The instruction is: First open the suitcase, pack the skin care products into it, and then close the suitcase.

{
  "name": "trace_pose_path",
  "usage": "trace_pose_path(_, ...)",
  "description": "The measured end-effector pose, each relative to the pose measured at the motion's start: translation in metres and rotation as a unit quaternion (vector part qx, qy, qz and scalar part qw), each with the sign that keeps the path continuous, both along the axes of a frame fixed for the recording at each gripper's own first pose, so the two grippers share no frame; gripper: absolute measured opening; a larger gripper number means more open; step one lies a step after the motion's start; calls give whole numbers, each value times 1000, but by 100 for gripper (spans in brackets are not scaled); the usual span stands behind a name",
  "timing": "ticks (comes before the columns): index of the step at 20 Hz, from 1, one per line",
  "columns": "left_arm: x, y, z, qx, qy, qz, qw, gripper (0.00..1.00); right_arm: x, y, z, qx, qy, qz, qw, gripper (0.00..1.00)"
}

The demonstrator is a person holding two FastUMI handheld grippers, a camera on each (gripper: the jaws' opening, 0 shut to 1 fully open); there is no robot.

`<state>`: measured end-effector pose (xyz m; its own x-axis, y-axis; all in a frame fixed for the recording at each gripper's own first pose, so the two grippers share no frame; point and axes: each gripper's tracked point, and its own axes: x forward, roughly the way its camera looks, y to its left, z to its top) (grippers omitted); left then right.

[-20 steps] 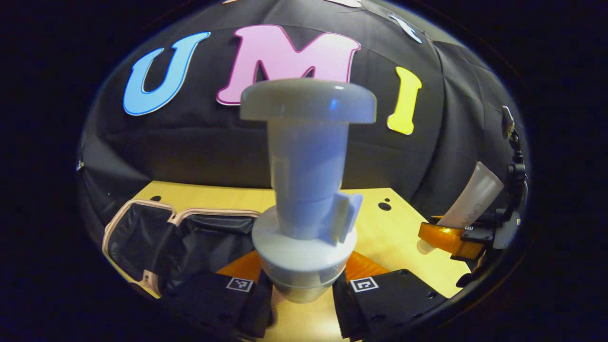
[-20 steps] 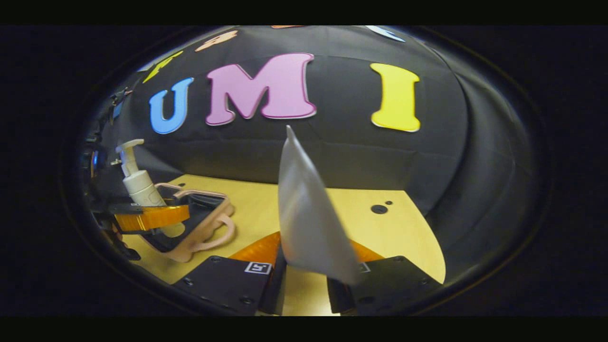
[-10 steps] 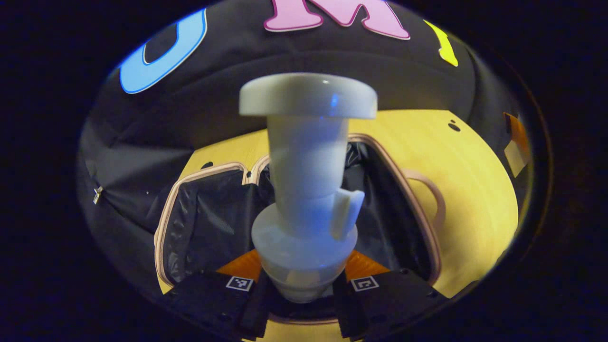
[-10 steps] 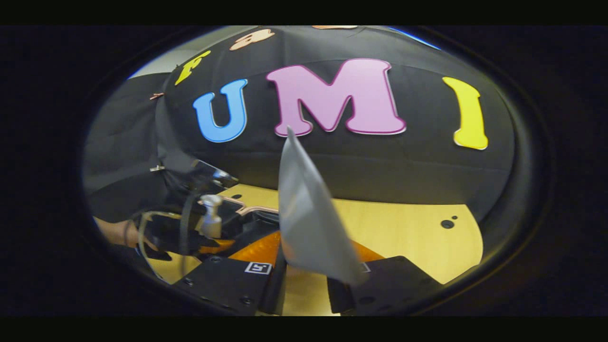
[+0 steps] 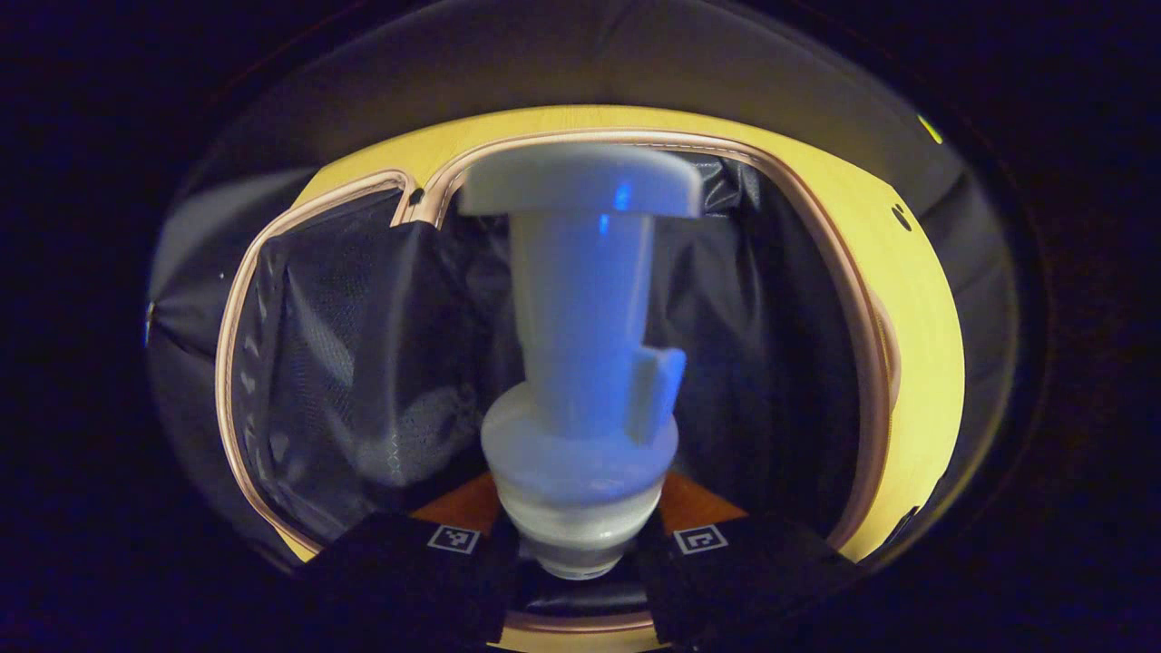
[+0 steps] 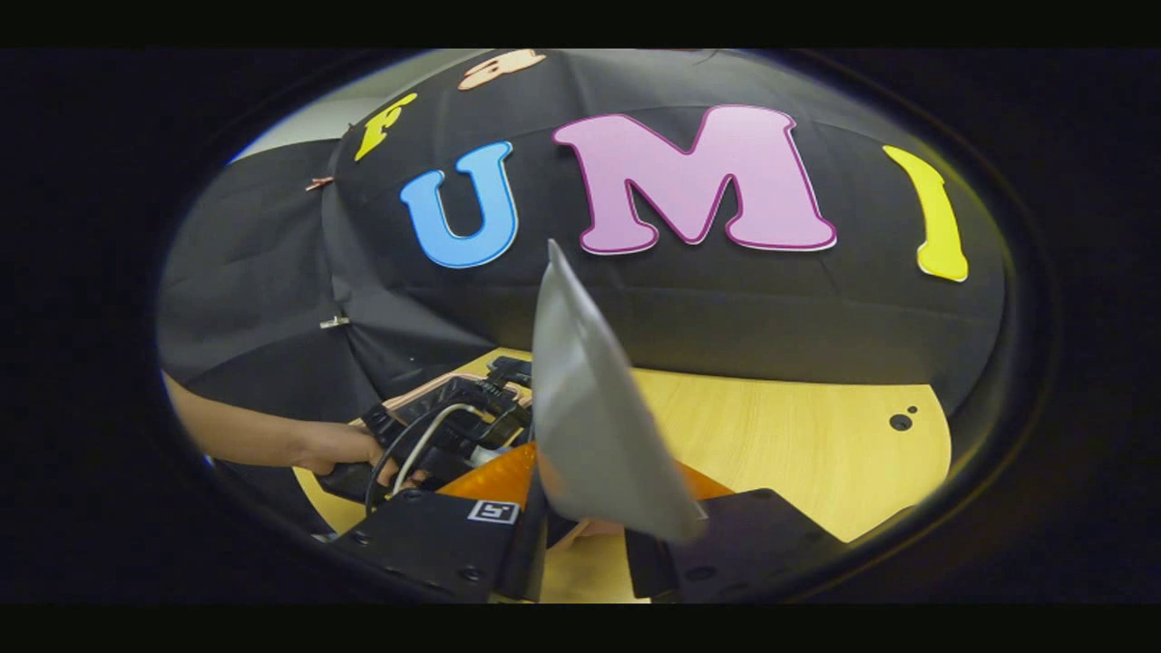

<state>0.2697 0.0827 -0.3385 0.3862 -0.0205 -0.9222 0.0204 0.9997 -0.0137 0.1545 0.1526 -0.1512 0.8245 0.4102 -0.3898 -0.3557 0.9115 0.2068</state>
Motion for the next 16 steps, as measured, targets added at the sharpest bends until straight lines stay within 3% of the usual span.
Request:
trace_pose_path(1, 1, 3, 1, 1, -6, 4, 1000, 66, 2, -2, -3, -5, 3, -3, 1000, 34)
trace_pose_path(3, 4, 7, 9, -1, -20, 9, 1000, 63, 4, -1, -10, -8, 16, -8, 1000, 34)
trace_pose_path(5, 5, 3, 26, -27, -66, 7, 997, 69, 5, 0, -18, -14, 27, -14, 999, 34)
trace_pose_path(6, 6, 5, 43, -34, -106, 7, 994, 78, 7, 3, -22, -17, 33, -15, 999, 34)
trace_pose_path(9, -5, 26, 108, -29, -237, 22, 971, 99, 8, 15, -36, -28, 56, -15, 998, 34)
trace_pose_path(13, -58, 50, 186, -4, -356, 36, 934, 99, 5, 55, -87, -63, 130, 0, 989, 34)
trace_pose_path(16, -91, 42, 209, -15, -389, 19, 921, 92, -2, 91, -122, -56, 201, 9, 978, 34)
